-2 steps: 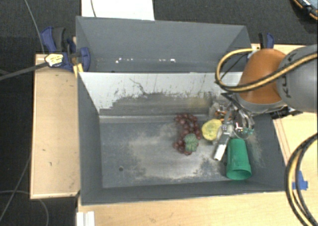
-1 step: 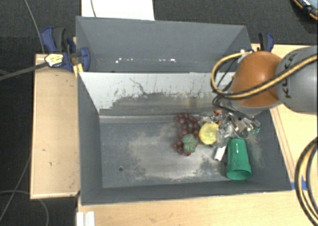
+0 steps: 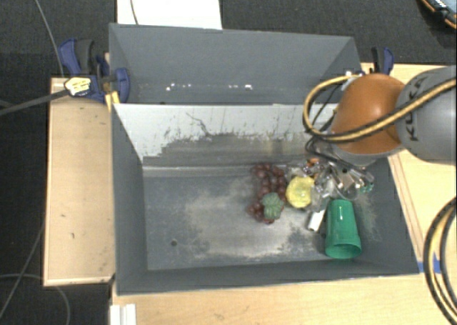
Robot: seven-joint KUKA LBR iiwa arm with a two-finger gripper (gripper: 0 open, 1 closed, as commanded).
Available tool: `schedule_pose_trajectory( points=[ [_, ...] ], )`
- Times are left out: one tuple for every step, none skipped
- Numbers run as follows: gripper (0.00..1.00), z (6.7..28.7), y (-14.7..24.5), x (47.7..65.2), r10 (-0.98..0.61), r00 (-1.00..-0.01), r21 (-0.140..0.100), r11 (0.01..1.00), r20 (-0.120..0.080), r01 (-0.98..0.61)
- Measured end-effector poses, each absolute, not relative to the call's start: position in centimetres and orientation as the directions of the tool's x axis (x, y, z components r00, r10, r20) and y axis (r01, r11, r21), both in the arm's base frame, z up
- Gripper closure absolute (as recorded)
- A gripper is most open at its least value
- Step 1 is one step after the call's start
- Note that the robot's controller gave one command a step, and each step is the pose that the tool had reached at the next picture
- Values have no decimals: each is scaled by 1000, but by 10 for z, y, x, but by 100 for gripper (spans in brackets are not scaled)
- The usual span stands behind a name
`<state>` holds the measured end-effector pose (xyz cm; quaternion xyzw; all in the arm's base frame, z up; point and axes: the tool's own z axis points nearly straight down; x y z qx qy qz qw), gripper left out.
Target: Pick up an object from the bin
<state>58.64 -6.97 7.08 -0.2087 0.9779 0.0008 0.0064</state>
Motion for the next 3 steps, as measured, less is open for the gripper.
schedule_pose_trajectory(
  points=[
    [100,94,-69,586,-407,-913,0,913,-12,-407],
    [100,108,-69,587,-407,-913,-3,914,-18,-407],
    [100,113,-69,587,-406,-914,-3,914,-21,-406]
  ],
)
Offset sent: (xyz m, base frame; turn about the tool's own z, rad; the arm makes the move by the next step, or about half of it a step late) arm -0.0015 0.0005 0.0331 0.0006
